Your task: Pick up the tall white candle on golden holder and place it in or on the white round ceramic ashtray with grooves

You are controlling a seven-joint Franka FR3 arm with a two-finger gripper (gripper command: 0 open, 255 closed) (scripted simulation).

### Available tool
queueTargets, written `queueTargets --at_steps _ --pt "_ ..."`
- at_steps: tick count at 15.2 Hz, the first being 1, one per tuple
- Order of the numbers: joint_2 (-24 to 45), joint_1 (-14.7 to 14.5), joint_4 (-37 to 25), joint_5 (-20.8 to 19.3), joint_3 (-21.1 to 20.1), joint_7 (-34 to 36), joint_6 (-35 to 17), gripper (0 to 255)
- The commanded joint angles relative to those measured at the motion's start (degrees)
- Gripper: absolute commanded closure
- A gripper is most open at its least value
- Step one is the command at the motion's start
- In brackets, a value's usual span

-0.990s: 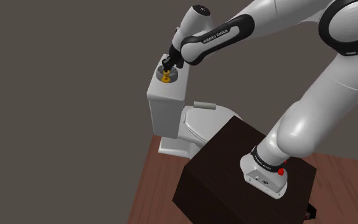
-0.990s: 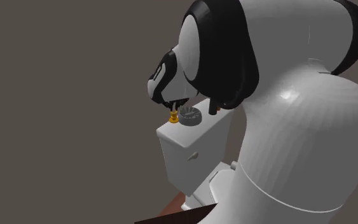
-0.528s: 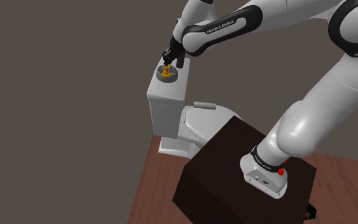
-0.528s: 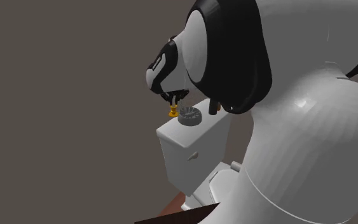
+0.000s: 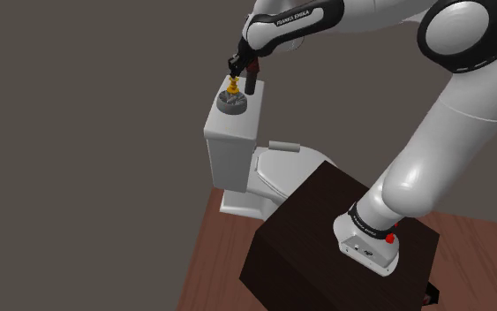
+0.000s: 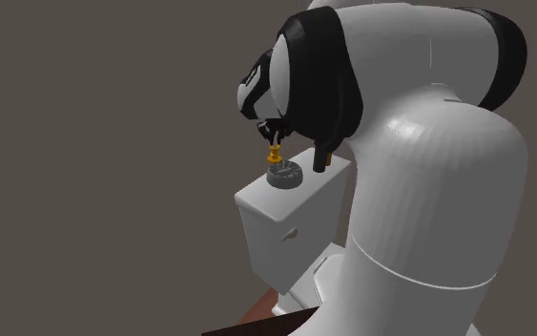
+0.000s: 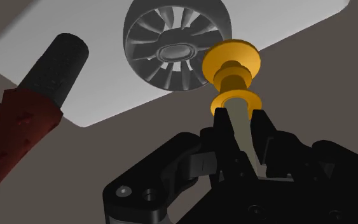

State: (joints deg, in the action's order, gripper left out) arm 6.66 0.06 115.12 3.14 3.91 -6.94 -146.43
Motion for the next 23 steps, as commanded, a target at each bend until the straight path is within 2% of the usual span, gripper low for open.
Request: queueTargets --at_steps 1,5,19,23 --pt "3.1 1.1 -3.8 1.6 0.4 -2.6 0.8 255" --pt "9.7 4.0 -13.4 4.4 0.9 -7.5 4.1 255" --pt "14.5 4.6 -8.8 6.2 0.0 -9.3 -5.3 255" --pt "14.5 4.6 -8.8 6.2 0.0 -9.3 -5.3 255"
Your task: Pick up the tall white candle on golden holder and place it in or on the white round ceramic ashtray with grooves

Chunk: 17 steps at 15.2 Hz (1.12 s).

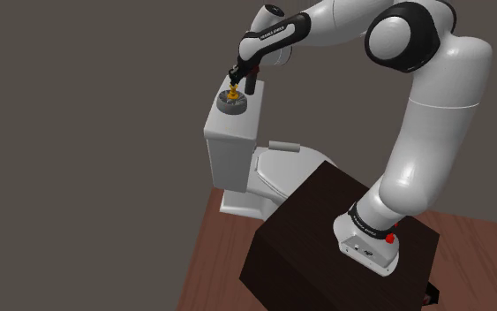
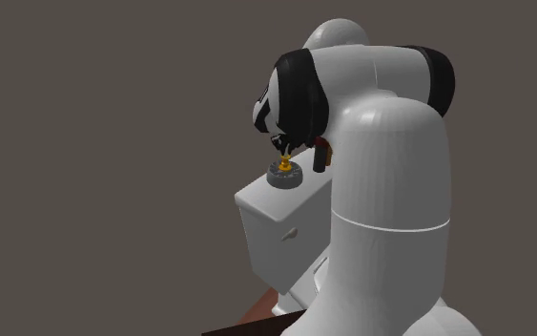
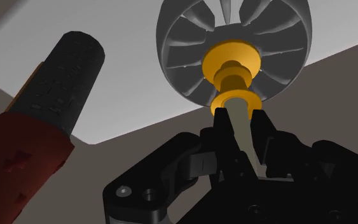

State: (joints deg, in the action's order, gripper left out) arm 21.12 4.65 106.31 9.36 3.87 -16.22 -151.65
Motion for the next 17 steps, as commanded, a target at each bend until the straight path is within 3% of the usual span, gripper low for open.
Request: queueTargets --at_steps 1,4,5,10,14,17 --pt "0.0 0.0 0.0 0.0 0.0 0.0 -0.1 255" --pt "0.0 0.0 0.0 0.0 0.0 0.0 -0.1 255" --pt "0.0 0.0 0.0 0.0 0.0 0.0 -0.1 0" --pt "0.0 0.0 0.0 0.0 0.0 0.0 -0.1 0" --pt "-6.6 -0.3 2.6 -1.1 0.7 0.7 3.9 0" --pt "-6.6 -0.3 2.6 -1.1 0.7 0.7 3.9 0"
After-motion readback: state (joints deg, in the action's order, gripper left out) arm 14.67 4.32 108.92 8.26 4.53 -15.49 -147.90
